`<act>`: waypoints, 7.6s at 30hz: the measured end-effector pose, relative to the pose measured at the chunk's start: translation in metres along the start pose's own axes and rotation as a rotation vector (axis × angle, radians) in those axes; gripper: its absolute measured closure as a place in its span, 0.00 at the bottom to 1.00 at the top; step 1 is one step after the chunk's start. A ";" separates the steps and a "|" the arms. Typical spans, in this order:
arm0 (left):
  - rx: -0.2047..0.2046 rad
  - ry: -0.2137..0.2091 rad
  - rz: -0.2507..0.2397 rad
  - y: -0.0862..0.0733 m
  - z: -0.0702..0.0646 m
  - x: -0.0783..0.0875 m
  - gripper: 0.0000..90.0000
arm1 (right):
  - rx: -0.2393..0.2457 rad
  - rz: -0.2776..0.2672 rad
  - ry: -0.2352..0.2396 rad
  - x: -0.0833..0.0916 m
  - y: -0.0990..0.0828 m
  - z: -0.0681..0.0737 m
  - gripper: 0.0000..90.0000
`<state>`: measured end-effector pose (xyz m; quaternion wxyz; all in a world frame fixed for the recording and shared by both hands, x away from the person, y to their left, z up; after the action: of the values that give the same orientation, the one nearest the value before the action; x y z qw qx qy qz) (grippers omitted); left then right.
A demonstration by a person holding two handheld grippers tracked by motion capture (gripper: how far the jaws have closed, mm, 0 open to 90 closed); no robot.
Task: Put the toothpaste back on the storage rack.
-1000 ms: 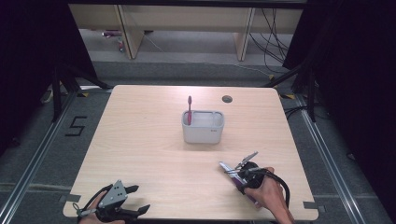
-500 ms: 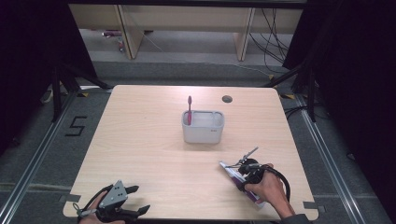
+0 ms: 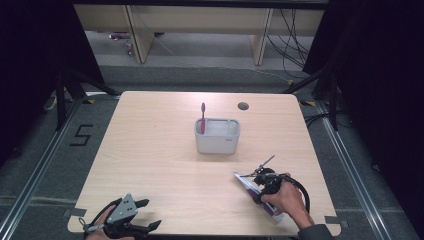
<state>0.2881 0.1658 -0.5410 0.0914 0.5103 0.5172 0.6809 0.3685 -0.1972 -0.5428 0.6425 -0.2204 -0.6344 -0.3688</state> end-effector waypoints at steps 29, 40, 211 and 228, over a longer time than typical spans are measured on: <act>0.001 0.003 0.003 0.000 0.003 0.002 0.25 | 0.106 0.036 -0.030 -0.001 0.005 0.002 0.83; 0.004 0.004 0.005 0.000 0.003 0.002 0.25 | 0.108 -0.001 -0.037 0.009 0.006 0.000 0.84; 0.019 0.004 -0.024 0.003 0.003 0.008 0.24 | -0.103 -1.017 0.022 0.082 0.247 -0.030 0.85; 0.000 -0.013 -0.012 0.002 0.003 0.009 0.24 | -0.106 -1.008 0.008 0.071 0.253 -0.028 0.85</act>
<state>0.2873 0.1722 -0.5340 0.0988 0.5116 0.5196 0.6771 0.5717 -0.0725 -0.4297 0.3749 0.0824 -0.6398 -0.6658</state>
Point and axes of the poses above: each handheld gripper's, and its own axes: x roughly backward along the jaws, y roughly out of its top, z roughly to its left, the point moved 7 cm from there along -x, roughly forward along the jaws, and after that the axes turned 1 degree about z, right-handed, at the moved point
